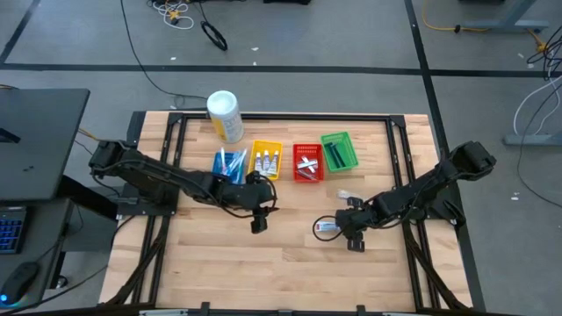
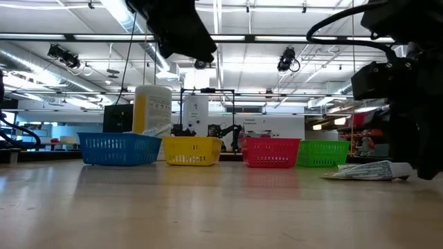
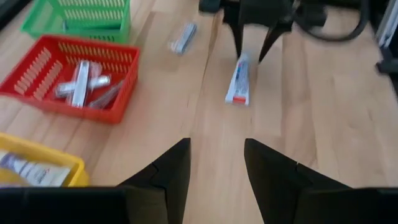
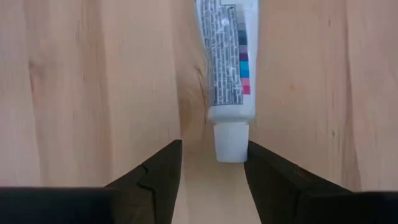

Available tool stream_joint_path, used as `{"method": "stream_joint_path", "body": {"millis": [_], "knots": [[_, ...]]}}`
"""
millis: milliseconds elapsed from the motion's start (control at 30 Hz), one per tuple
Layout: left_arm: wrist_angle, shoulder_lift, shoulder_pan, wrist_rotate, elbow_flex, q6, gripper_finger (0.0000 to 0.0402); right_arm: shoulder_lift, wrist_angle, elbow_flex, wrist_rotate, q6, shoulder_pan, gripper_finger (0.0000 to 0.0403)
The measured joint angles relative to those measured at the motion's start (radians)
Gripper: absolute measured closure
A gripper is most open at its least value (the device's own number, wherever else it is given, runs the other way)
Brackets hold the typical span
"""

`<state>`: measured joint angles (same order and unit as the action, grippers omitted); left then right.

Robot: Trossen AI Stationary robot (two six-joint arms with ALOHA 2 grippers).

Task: Pick & Place Travel size toiletries
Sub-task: Put the white toothpaste into the yellow bin

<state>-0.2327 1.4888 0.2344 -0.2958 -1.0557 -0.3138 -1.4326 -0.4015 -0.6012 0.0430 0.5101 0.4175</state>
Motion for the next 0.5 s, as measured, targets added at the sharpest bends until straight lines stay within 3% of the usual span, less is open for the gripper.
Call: {"method": "stream_joint_path", "body": {"millis": [167, 300, 500], "knots": [[0.0, 0.02, 0.0, 0.003, 0.001, -0.003, 0.0244, 0.0, 0.016, 0.003, 0.042, -0.084, -0.002, 0.0222], [0.005, 0.037, 0.0, 0.004, 0.002, -0.004, 0.0244, 0.0, 0.014, 0.003, 0.006, -0.108, -0.013, 0.0225], [0.023, 0.037, 0.0, 0.017, 0.001, -0.004, 0.0244, 0.0, 0.03, 0.003, 0.007, -0.108, -0.013, 0.0263]]}}
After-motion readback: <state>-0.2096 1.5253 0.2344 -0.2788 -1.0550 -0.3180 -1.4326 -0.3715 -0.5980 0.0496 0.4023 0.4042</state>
